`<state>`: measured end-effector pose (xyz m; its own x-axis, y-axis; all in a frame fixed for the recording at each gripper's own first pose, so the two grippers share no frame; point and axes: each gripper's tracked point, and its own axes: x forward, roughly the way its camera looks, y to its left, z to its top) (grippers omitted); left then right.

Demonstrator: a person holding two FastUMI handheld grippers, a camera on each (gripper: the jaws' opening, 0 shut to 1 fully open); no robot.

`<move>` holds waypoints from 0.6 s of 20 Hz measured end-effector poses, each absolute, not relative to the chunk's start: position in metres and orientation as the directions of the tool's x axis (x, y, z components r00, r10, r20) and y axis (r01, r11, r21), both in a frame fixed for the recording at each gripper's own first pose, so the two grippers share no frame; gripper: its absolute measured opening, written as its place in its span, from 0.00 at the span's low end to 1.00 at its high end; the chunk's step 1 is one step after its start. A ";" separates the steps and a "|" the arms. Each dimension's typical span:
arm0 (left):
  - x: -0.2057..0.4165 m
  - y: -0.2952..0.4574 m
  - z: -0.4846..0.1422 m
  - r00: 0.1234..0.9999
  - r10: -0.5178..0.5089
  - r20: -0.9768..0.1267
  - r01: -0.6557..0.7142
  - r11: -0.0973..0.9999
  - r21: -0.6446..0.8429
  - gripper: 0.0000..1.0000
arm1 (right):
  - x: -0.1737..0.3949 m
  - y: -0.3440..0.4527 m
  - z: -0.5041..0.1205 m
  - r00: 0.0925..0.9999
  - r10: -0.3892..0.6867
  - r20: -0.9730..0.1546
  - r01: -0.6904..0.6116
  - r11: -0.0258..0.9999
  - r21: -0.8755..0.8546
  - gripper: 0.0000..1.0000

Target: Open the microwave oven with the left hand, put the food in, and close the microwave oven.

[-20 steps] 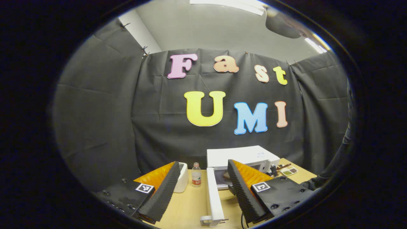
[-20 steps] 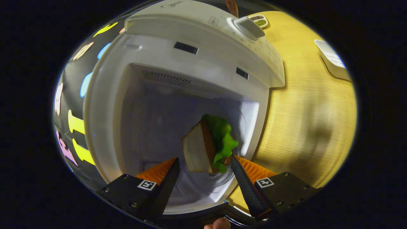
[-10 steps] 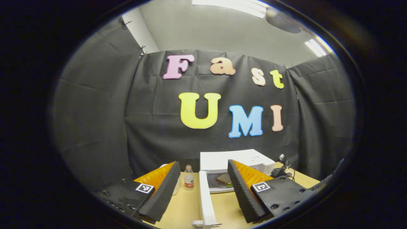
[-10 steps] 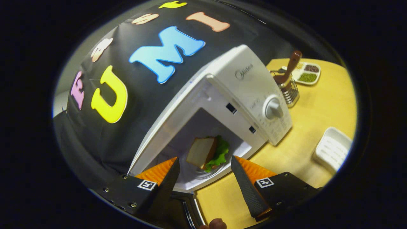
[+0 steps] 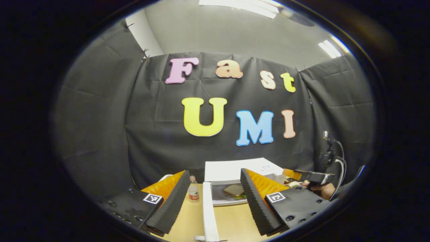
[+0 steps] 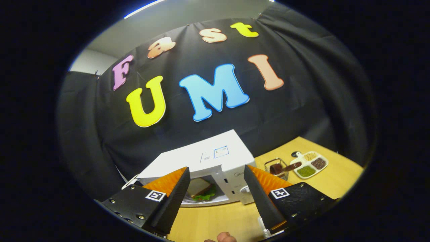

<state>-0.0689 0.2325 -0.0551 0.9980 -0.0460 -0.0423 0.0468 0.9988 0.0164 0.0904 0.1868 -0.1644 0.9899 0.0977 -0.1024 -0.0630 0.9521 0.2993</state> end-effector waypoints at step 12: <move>-0.064 0.220 -0.064 0.997 -0.046 -0.060 0.046 0.999 0.008 0.95 | -0.028 0.154 -0.035 0.993 0.113 -0.012 -0.111 0.987 0.118 0.97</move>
<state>-0.0637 0.2199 -0.0645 0.9972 -0.0457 -0.0597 0.0462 0.9989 0.0083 -0.0282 0.1538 -0.0348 0.9935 0.1135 -0.0118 -0.1113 0.9868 0.1178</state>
